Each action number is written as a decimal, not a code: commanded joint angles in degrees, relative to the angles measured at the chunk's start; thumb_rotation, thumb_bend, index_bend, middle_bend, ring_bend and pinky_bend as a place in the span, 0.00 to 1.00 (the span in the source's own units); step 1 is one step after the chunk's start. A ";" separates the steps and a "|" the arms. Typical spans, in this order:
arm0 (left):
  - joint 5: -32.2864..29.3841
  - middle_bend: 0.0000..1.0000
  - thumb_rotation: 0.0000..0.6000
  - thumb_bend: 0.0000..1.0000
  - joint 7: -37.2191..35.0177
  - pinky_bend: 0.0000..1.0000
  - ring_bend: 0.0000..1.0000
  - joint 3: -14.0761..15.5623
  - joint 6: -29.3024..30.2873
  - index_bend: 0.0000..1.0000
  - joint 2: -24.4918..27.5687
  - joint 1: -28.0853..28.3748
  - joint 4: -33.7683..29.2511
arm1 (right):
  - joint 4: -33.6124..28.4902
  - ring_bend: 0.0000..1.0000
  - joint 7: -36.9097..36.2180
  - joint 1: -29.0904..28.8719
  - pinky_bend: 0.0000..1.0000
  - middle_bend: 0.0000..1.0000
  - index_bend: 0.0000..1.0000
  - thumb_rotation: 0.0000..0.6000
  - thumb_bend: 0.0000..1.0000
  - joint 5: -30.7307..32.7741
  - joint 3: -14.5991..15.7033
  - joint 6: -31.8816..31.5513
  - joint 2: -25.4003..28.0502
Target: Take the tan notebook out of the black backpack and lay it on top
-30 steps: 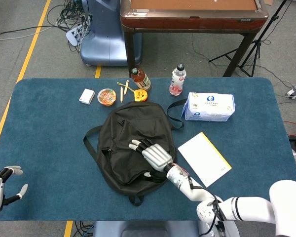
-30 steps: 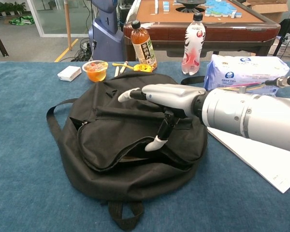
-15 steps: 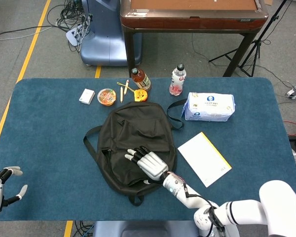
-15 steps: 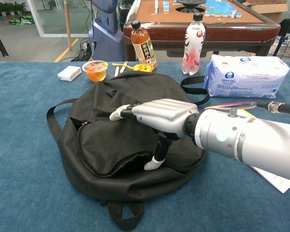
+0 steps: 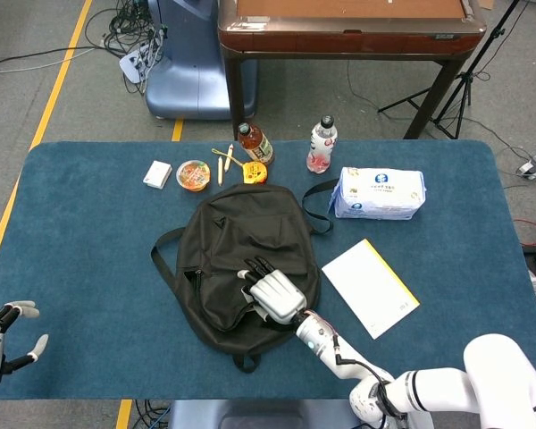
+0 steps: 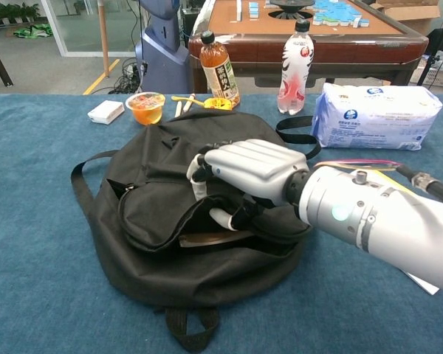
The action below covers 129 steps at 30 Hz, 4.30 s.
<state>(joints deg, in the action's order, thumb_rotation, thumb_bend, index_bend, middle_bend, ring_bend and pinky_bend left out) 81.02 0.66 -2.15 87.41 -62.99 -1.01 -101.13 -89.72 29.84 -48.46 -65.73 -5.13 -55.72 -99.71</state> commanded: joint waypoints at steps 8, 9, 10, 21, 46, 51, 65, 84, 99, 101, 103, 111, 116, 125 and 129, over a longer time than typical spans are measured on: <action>1.06 0.32 1.00 0.24 -1.35 0.30 0.31 -0.93 -2.30 0.41 1.23 2.22 0.70 | -0.79 0.12 -2.26 0.71 0.13 0.35 0.72 1.00 0.61 0.73 -2.71 -0.79 1.03; 1.30 0.32 1.00 0.24 -1.80 0.30 0.31 -1.16 -2.73 0.41 1.46 2.70 0.79 | -0.89 0.13 -2.73 0.74 0.14 0.37 0.74 1.00 0.62 0.83 -3.29 -0.94 1.31; 1.61 0.32 1.00 0.24 -2.29 0.30 0.31 -1.40 -3.15 0.41 1.72 3.21 0.86 | -1.01 0.14 -3.11 0.73 0.14 0.37 0.75 1.00 0.62 0.88 -3.90 -1.12 1.64; 10.52 0.35 1.00 0.24 -14.27 0.30 0.34 -4.18 -6.17 0.43 2.76 11.04 3.69 | -0.26 0.15 -3.12 -0.99 0.15 0.38 0.77 1.00 0.62 6.38 -11.61 -2.69 3.60; 32.73 0.49 1.00 0.24 -23.99 0.43 0.46 -3.25 -8.19 0.52 -11.74 31.37 16.81 | 8.60 0.16 5.01 -9.71 0.15 0.38 0.77 1.00 0.62 21.61 -19.02 -2.03 0.13; 32.82 0.49 1.00 0.24 -26.21 0.43 0.46 -2.94 -9.17 0.52 -17.16 35.49 24.18 | 10.28 0.16 5.82 -11.29 0.15 0.38 0.77 1.00 0.62 23.85 -19.25 -1.27 -0.23; 33.51 0.44 1.00 0.24 -25.79 0.41 0.40 1.17 -12.06 0.40 -28.24 43.27 42.73 | 11.52 0.16 6.93 -13.93 0.15 0.38 0.77 1.00 0.62 27.10 -19.03 -0.64 0.55; 35.67 0.22 1.00 0.24 -19.13 0.29 0.23 7.29 -12.90 0.23 -36.80 50.88 60.52 | 13.64 0.16 6.24 -15.82 0.15 0.38 0.77 1.00 0.62 28.97 -17.13 1.05 -0.23; 34.80 0.19 1.00 0.24 -18.39 0.28 0.21 11.48 -13.51 0.20 -41.72 53.72 70.08 | 13.52 0.16 5.46 -16.21 0.15 0.37 0.77 1.00 0.62 29.16 -16.50 0.66 0.06; 34.38 0.19 1.00 0.24 -18.61 0.28 0.21 11.83 -13.72 0.20 -42.11 53.90 70.76 | 13.53 0.16 5.32 -16.16 0.15 0.37 0.77 1.00 0.62 29.24 -16.38 0.68 0.12; 34.10 0.19 1.00 0.24 -19.02 0.28 0.21 12.18 -13.78 0.20 -42.44 54.03 71.43 | 13.57 0.16 5.24 -16.12 0.15 0.37 0.77 1.00 0.62 29.28 -16.25 0.69 0.18; 32.41 0.18 1.00 0.24 -20.55 0.28 0.19 13.18 -14.52 0.18 -44.37 54.31 74.17 | 13.46 0.16 4.77 -16.02 0.15 0.37 0.77 1.00 0.62 29.38 -16.02 0.78 0.61; 31.29 0.17 1.00 0.24 -21.37 0.28 0.19 13.51 -14.65 0.18 -45.43 54.17 75.08 | 13.49 0.16 4.67 -16.03 0.15 0.37 0.77 1.00 0.62 29.41 -15.76 0.85 0.70; 29.87 0.17 1.00 0.24 -23.47 0.28 0.19 14.13 -14.61 0.18 -47.25 54.09 76.47 | 13.77 0.16 4.37 -16.09 0.15 0.37 0.77 1.00 0.62 29.49 -15.47 0.93 0.48; 29.06 0.17 1.00 0.24 -24.00 0.28 0.19 14.00 -14.67 0.18 -48.08 54.12 77.14 | 13.95 0.16 4.34 -16.11 0.15 0.37 0.77 1.00 0.62 29.55 -15.36 0.98 0.45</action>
<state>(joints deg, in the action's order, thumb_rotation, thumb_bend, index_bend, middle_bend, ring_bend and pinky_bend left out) 110.17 -23.26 11.87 72.77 -110.99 53.09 -24.07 -75.77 34.17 -64.57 -36.18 -20.50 -54.75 -99.25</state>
